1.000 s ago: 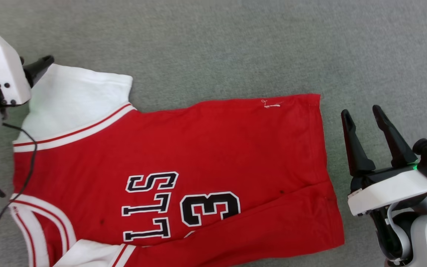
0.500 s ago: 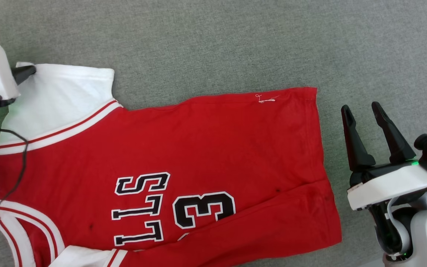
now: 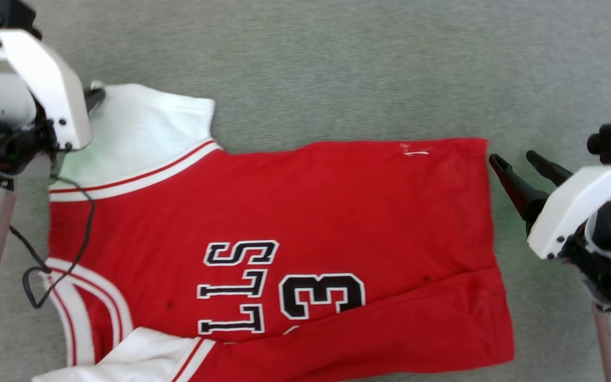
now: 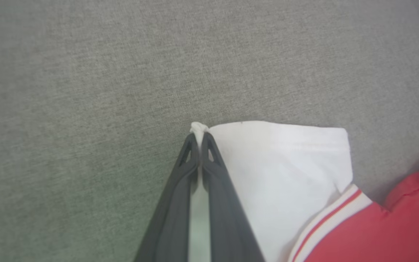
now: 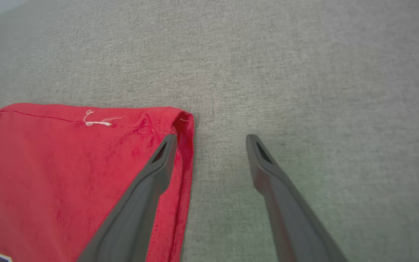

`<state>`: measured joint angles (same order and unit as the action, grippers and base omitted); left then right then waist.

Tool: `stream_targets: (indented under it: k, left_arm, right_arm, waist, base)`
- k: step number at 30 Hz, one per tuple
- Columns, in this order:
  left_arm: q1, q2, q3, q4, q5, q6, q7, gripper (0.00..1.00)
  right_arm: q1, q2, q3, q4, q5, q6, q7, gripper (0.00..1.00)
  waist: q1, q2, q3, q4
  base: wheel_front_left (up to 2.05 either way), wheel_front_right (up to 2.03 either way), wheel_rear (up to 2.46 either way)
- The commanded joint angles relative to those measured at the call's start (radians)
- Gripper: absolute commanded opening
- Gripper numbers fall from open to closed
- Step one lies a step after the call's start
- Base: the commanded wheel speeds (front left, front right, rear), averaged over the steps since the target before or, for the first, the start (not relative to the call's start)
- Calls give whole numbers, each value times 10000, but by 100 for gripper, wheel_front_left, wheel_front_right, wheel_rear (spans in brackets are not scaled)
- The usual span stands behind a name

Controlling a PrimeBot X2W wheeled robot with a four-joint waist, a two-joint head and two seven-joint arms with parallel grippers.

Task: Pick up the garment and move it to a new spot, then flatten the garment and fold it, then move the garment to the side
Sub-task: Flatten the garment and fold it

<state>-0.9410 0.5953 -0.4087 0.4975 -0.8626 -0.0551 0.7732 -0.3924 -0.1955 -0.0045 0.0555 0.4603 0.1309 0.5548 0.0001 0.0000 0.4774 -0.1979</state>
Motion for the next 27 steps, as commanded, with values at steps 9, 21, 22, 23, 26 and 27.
stream_targets:
  k: [9,21,22,23,26,27]
  left_arm:
    - [-645,-219,-336,-909,478,-330,-702,0]
    - [-183,-369,-329,-919,370,-399,-1369,0]
    - [-132,-386,-296,-904,336,-399,-1474,0]
    - [-53,-403,-261,-886,308,-390,-1590,0]
    - [228,-375,-88,-863,237,-368,-2049,0]
    - [370,-405,-18,-881,190,-348,-2235,0]
  right_arm:
    - [-1281,-396,236,1096,318,-3,2668,100]
    - [-1410,-398,289,1666,327,-3,3834,0]
    - [-1468,-461,289,1535,316,-3,3723,0]
    - [-1525,-522,279,1373,287,-3,3536,0]
    - [-1600,-717,207,935,223,-3,3031,0]
    - [-1533,-761,190,846,190,-3,2882,0]
  waist:
    - [-1,0,340,1116]
    - [-1,0,156,1479]
    - [-1,0,85,1498]
    - [-1,0,-17,1523]
    - [-1,0,-399,1601]
    - [-1,0,-576,1636]
  base:
    - [0,0,0]
    - [0,0,0]
    - [0,0,0]
    - [0,0,0]
    - [0,0,0]
    - [0,0,0]
